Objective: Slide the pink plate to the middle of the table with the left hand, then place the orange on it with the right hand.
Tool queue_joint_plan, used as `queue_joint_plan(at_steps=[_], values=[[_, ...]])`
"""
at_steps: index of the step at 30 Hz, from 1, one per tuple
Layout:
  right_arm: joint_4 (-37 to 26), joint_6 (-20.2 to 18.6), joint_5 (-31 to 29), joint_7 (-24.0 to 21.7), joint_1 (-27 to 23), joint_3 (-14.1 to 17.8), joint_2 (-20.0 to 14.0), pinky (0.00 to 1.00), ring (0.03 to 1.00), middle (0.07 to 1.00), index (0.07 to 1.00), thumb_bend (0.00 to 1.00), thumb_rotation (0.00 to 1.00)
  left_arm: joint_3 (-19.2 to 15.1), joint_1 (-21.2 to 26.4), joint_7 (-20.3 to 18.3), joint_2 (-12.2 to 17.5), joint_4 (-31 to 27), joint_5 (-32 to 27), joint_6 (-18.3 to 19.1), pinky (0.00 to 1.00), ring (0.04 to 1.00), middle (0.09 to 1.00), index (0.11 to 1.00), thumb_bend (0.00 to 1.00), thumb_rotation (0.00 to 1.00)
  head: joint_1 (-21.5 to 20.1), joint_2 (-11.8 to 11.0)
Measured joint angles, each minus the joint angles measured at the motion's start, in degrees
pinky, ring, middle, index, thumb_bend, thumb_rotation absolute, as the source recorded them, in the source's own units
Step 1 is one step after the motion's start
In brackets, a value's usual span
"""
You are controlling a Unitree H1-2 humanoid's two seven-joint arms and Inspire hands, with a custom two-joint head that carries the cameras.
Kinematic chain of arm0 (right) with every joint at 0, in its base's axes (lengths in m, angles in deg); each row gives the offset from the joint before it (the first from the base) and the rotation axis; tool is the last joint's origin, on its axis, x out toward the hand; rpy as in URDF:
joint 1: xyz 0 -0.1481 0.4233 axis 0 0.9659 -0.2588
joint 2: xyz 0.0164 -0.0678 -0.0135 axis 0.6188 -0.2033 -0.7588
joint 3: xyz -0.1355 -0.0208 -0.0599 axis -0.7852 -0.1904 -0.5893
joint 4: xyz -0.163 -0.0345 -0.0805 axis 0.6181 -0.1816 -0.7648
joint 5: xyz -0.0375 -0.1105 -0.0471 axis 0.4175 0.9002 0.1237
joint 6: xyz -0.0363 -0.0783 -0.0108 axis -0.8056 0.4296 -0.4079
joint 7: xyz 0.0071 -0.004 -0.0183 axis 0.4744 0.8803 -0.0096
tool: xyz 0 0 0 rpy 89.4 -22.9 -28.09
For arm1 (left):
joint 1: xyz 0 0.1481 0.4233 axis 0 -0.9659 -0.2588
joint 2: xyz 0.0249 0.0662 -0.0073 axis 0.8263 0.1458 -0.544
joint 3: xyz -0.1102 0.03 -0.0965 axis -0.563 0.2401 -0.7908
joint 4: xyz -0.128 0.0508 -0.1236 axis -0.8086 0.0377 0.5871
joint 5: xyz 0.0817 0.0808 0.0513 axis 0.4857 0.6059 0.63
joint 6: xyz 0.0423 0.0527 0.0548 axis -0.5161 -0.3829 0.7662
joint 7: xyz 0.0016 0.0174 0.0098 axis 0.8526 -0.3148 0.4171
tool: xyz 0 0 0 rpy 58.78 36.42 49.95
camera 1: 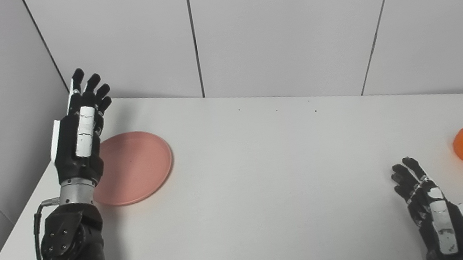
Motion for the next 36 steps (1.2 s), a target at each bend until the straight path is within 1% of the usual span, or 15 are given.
queue_joint_plan(at_steps=[1, 3, 6, 8, 10, 11, 12, 13, 17, 21, 29, 31, 34, 36], values=[[0.06, 0.0, 0.0, 0.0, 0.0, 0.02, 0.0, 0.95, 0.919, 0.889, 0.911, 0.84, 0.94, -0.45, 0.47, 0.51, 0.05, 0.87, 0.27, -0.77, 0.87, 0.897, 0.933, 1.0, 0.87, 0.76, 0.0, 0.0], [0.14, 0.0, 0.0, 0.0, -0.03, 0.02, 0.0, 0.95, 0.916, 0.887, 0.909, 0.85, 0.93, -1.1, 1.37, 1.36, 0.2, 2.17, 0.76, -1.03, 0.86, 0.895, 0.928, 1.0, 0.88, 0.74, -0.09, 0.0], [0.16, 0.0, 0.0, 0.0, -0.08, 0.01, 0.08, 0.95, 0.913, 0.883, 0.909, 0.85, 0.93, -1.32, 2.27, 1.54, 0.56, 4.51, 1.21, -2.1, 0.89, 0.905, 0.917, 1.0, 0.85, 0.74, -0.17, 0.0], [0.2, 0.01, 0.0, 0.0, -0.13, 0.01, 0.12, 0.95, 0.912, 0.884, 0.907, 0.85, 0.93, -1.44, 2.77, 1.52, 0.72, 6.49, 1.23, -3.15, 0.92, 0.917, 0.915, 1.0, 0.89, 0.76, -0.18, -0.09], [0.31, 0.01, 0.01, 0.0, -0.22, 0.0, 0.15, 0.95, 0.91, 0.882, 0.907, 0.85, 0.93, -1.54, 3.35, 1.52, 1.2, 8.97, 1.26, -4.1, 0.91, 0.911, 0.908, 1.0, 0.93, 0.75, -0.26, 0.0], [0.35, 0.01, 0.02, 0.0, -0.27, -0.01, 0.17, 0.94, 0.908, 0.88, 0.905, 0.85, 0.93, -1.62, 3.55, 1.57, 1.52, 10.02, 1.44, -4.62, 0.88, 0.901, 0.899, 1.0, 0.96, 0.77, -0.35, 0.09], [0.35, 0.01, 0.02, 0.0, -0.27, -0.01, 0.17, 0.94, 0.908, 0.88, 0.905, 0.85, 0.93, -1.63, 3.73, 1.61, 1.86, 10.94, 1.83, -5.18, 0.88, 0.899, 0.897, 1.0, 0.96, 0.77, -0.35, 0.09], [0.35, 0.01, 0.02, 0.0, -0.27, -0.01, 0.17, 0.94, 0.905, 0.877, 0.902, 0.85, 0.93, -1.69, 3.88, 1.75, 2.27, 11.68, 2.4, -5.33, 0.86, 0.892, 0.882, 1.0, 0.97, 0.77, -0.35, 0.09], [0.37, 0.01, 0.18, 0.01, -0.26, -0.01, 0.17, 0.93, 0.9, 0.875, 0.902, 0.85, 0.93, -2.25, 4.59, 2.91, 3.52, 13.51, 2.67, -5.4, 0.84, 0.888, 0.881, 0.995, 0.98, 0.76, -0.7, 0.26], [0.39, 0.01, 0.52, 0.01, -0.27, -0.03, 0.2, 0.93, 0.893, 0.871, 0.9, 0.86, 0.93, -2.45, 5.55, 3.42, 4.64, 15.21, 2.77, -5.39, 0.84, 0.89, 0.892, 0.997, 0.98, 0.77, -0.79, 0.26], [0.38, 0.01, 0.77, 0.01, -0.25, -0.02, 0.24, 0.92, 0.892, 0.87, 0.901, 0.86, 0.93, -2.52, 5.73, 3.65, 6.11, 17.18, 3.57, -5.32, 0.86, 0.899, 0.895, 1.0, 0.98, 0.78, -0.88, 0.35], [0.38, 0.01, 1.03, 0.01, -0.25, -0.03, 0.24, 0.92, 0.893, 0.873, 0.903, 0.86, 0.93, -2.46, 5.73, 3.65, 6.35, 17.21, 3.6, -5.25, 0.85, 0.896, 0.896, 0.994, 0.95, 0.8, -1.05, 0.53], [0.36, 0.01, 1.1, 0.01, -0.24, -0.11, 0.26, 0.92, 0.892, 0.872, 0.901, 0.86, 0.93, -1.84, 5.73, 3.64, 7.4, 17.61, 4.94, -5.2, 0.84, 0.886, 0.886, 0.987, 0.93, 0.81, -1.14, 0.62], [0.34, 0.01, 1.23, 0.01, -0.24, -0.15, 0.27, 0.92, 0.891, 0.872, 0.9, 0.86, 0.94, -1.46, 5.73, 3.59, 8.38, 18.23, 5.81, -5.2, 0.84, 0.884, 0.889, 0.993, 0.87, 0.82, -1.23, 0.88]])
